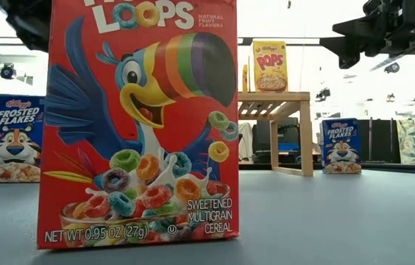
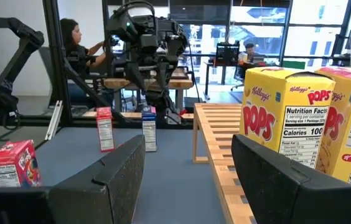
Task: Stack cereal on shelf
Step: Put the left blue cereal box on the shelf
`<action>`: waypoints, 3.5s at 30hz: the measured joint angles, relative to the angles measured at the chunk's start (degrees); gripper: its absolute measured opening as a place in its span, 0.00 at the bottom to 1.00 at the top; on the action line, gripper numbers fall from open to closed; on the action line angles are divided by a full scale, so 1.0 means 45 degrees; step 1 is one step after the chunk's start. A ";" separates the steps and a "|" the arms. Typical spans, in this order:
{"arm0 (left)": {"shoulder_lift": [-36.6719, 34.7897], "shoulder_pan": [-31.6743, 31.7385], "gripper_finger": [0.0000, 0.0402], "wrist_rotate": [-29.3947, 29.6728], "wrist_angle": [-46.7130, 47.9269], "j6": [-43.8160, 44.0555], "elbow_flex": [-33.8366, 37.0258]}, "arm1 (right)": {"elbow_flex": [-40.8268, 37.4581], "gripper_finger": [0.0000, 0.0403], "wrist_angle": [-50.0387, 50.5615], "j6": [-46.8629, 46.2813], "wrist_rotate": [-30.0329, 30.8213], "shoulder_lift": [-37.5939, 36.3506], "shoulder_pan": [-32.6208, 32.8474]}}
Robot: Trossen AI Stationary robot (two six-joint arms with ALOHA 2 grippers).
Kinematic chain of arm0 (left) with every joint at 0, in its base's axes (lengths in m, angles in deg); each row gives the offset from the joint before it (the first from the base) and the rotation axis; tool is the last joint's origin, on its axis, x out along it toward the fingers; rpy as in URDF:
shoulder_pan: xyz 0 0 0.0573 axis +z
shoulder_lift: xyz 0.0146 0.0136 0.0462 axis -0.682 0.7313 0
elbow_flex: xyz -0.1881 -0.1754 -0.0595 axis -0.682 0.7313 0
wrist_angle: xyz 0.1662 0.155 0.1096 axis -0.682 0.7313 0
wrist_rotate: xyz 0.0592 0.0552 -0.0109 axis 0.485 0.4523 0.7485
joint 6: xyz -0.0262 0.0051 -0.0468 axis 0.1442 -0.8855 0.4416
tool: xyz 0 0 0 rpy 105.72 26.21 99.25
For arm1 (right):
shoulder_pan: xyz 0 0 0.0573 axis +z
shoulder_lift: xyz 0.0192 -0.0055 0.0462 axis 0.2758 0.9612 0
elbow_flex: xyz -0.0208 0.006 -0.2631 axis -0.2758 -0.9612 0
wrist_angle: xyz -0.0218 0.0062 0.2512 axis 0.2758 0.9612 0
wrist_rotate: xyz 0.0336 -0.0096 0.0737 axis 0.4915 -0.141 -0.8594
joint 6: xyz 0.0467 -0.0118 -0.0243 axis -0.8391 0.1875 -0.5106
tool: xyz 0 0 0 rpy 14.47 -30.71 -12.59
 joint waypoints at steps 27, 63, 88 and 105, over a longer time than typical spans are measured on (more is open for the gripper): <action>-0.1069 -0.0022 0.58 -0.2758 0.1474 0.1094 0.1761 | -0.0019 0.57 0.0657 0.0243 0.0010 0.0010 0.0005; -0.0321 -0.0051 0.51 -0.3730 0.1658 0.2172 0.2434 | -0.0097 0.57 0.0680 0.0248 0.0063 0.0010 0.0005; -0.0235 0.0107 0.33 -0.0897 -0.0481 -0.1450 -0.0399 | -0.0099 0.57 0.0674 0.0243 0.0330 0.0019 0.0005; 0.0522 0.4653 0.33 -0.4889 -0.7953 -0.8709 -0.0830 | -0.0102 0.57 0.0665 0.0058 0.0350 0.0019 0.0005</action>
